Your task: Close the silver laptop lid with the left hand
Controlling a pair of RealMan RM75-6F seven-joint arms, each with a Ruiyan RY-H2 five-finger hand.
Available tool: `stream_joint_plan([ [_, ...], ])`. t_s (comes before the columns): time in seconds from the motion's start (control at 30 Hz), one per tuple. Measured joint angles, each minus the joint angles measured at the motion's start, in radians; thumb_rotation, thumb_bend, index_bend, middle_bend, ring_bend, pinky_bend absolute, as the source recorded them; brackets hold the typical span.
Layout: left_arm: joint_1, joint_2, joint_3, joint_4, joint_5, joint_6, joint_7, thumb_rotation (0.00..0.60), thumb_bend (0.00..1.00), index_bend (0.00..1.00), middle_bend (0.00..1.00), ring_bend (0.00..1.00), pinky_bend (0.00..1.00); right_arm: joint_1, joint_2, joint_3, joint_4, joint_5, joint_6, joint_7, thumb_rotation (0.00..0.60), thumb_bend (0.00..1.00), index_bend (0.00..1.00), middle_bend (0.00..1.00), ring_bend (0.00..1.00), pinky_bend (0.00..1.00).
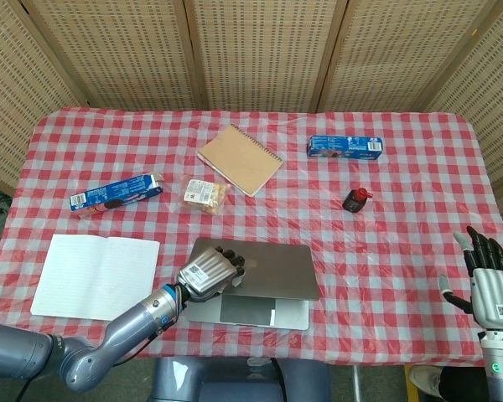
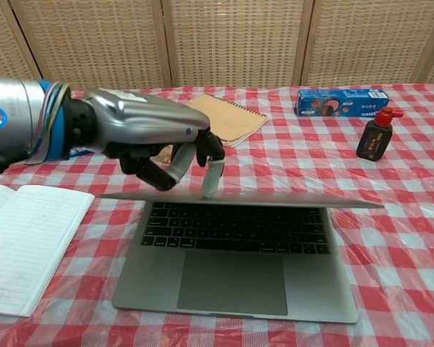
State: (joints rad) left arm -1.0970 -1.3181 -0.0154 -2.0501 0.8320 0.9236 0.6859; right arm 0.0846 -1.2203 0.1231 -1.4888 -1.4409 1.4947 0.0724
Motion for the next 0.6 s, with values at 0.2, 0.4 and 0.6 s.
stream_joint_plan([
  [0.2, 0.014, -0.036, 0.036, 0.013, 0.015, 0.004, 0.004, 0.600, 1.00, 0.48, 0.28, 0.26, 0.37, 0.000, 0.003, 0.001, -0.004, 0.006, -0.005, -0.001, 0.600, 0.62, 0.02, 0.00, 0.00, 0.00],
  [0.4, 0.023, -0.069, 0.057, 0.025, 0.023, 0.013, 0.014, 0.600, 1.00, 0.48, 0.28, 0.26, 0.37, -0.001, 0.005, 0.003, -0.004, 0.013, -0.008, 0.003, 0.600, 0.62, 0.02, 0.00, 0.00, 0.00],
  [0.6, 0.025, -0.102, 0.080, 0.047, 0.010, 0.012, 0.034, 0.600, 1.00, 0.48, 0.28, 0.26, 0.37, -0.001, 0.006, 0.005, -0.003, 0.017, -0.010, 0.007, 0.600, 0.62, 0.02, 0.00, 0.00, 0.00],
])
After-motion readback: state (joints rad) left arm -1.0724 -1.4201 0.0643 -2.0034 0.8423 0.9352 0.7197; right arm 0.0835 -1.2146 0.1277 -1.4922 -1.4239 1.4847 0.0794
